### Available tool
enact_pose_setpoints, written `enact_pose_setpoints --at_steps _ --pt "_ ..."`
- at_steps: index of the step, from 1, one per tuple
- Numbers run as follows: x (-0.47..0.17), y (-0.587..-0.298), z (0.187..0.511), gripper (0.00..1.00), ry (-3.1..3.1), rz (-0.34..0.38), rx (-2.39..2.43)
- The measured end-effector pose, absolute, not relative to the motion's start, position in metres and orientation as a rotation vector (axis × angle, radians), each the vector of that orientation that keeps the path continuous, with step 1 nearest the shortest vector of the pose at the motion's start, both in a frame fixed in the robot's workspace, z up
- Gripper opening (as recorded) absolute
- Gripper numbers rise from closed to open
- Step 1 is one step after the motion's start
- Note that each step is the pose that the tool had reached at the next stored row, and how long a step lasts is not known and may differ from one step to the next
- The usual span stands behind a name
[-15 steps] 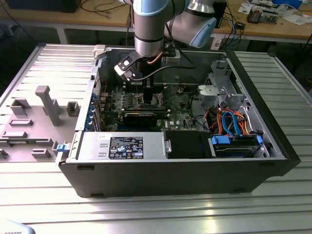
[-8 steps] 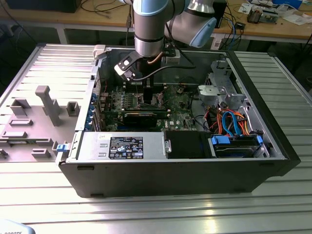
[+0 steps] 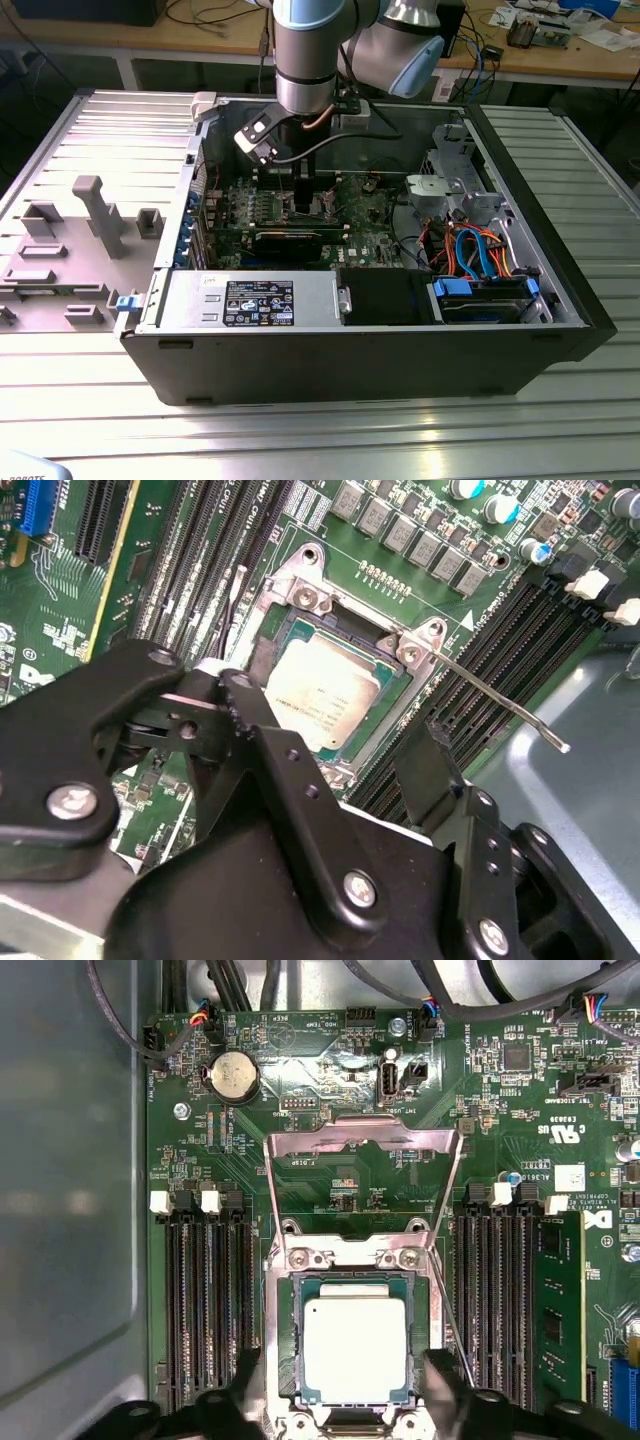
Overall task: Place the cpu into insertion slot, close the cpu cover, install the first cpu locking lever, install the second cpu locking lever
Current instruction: 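Place the cpu into insertion slot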
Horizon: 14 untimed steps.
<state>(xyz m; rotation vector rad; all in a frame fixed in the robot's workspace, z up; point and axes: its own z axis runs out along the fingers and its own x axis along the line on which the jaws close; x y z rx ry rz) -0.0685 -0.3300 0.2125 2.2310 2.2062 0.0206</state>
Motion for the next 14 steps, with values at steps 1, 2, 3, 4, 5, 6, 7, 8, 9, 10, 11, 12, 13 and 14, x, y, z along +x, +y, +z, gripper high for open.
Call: enact_pose_setpoints --at_steps 1,2,3,4,5,6,7,8,9,10,11,12,13,14 --pt "-0.0685 -0.33 0.2129 0.67 2.206 0.021 2.231" --pt "-0.0684 -0.3299 0.2131 0.61 2.206 0.022 2.231" --pt "-0.0684 -0.33 0.2139 0.55 2.206 0.021 2.231" --pt "-0.0684 -0.33 0.2151 0.49 2.206 0.021 2.231" --pt "-0.0683 -0.33 0.216 0.49 2.206 0.021 2.231" --pt "-0.0683 -0.3299 0.2166 0.37 2.206 0.022 2.231" --pt "-0.0683 -0.3299 0.2166 0.37 2.206 0.022 2.231" --pt "-0.0683 -0.3299 0.2166 0.31 2.206 0.022 2.231" --pt "-0.0683 -0.3299 0.2167 0.25 2.206 0.022 2.231" --pt "-0.0683 -0.33 0.2167 0.19 2.206 0.022 2.231" --pt "-0.0683 -0.33 0.2168 0.19 2.206 0.021 2.231" --pt "-0.0684 -0.33 0.2168 0.19 2.206 0.021 2.231" --pt "-0.0683 -0.3299 0.2167 0.11 2.206 0.022 2.231" --pt "-0.0683 -0.33 0.2167 0.11 2.206 0.022 2.231"
